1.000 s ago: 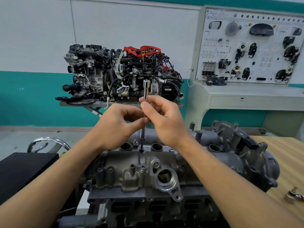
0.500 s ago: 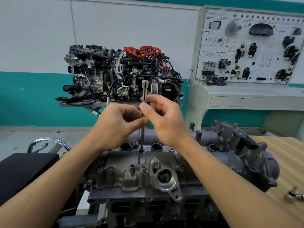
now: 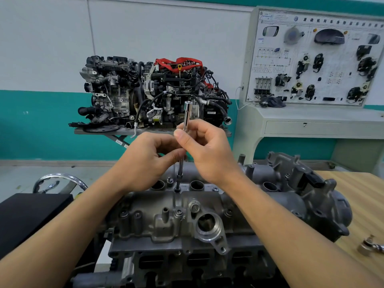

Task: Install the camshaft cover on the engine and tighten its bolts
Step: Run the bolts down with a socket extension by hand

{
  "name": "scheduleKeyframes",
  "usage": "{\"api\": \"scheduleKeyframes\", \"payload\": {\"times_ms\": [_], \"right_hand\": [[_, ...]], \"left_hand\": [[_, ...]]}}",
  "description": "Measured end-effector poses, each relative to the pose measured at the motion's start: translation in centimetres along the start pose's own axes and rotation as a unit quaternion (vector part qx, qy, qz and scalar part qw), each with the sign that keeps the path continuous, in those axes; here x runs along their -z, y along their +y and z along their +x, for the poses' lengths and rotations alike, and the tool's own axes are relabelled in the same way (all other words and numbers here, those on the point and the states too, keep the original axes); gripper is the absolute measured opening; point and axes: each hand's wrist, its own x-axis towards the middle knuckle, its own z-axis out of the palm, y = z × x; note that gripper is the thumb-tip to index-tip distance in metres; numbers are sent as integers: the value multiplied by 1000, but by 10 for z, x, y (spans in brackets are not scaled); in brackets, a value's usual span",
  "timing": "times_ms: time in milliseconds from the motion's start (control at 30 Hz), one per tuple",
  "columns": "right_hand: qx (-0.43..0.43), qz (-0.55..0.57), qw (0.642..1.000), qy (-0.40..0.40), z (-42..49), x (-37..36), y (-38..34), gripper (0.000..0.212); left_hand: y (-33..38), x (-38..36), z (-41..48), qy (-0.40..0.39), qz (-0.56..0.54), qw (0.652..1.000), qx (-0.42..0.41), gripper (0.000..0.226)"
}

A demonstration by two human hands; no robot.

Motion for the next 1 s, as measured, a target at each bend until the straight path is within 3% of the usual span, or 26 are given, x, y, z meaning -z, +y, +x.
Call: {"api": "scheduleKeyframes", "payload": {"times_ms": [167, 433, 600, 767, 1000], "right_hand": [[-5, -6, 1000, -15, 1, 1, 0, 13], [-5, -43, 998, 52, 2, 0, 3, 26], [-21, 4, 1000, 9, 1, 1, 0, 12], [13, -24, 998, -48, 1, -3, -1, 20], [2, -10, 999, -38, 0, 0, 2, 15]], "left_hand": [[1, 0, 0, -20, -7, 1000, 5, 13], [-1, 0, 0, 35, -29, 999, 28, 11], [-2, -2, -1, 23, -1, 999, 24, 6], [1, -1, -3, 2, -39, 999, 18, 6], [-1, 0, 2, -69, -49, 995, 48, 15]]}}
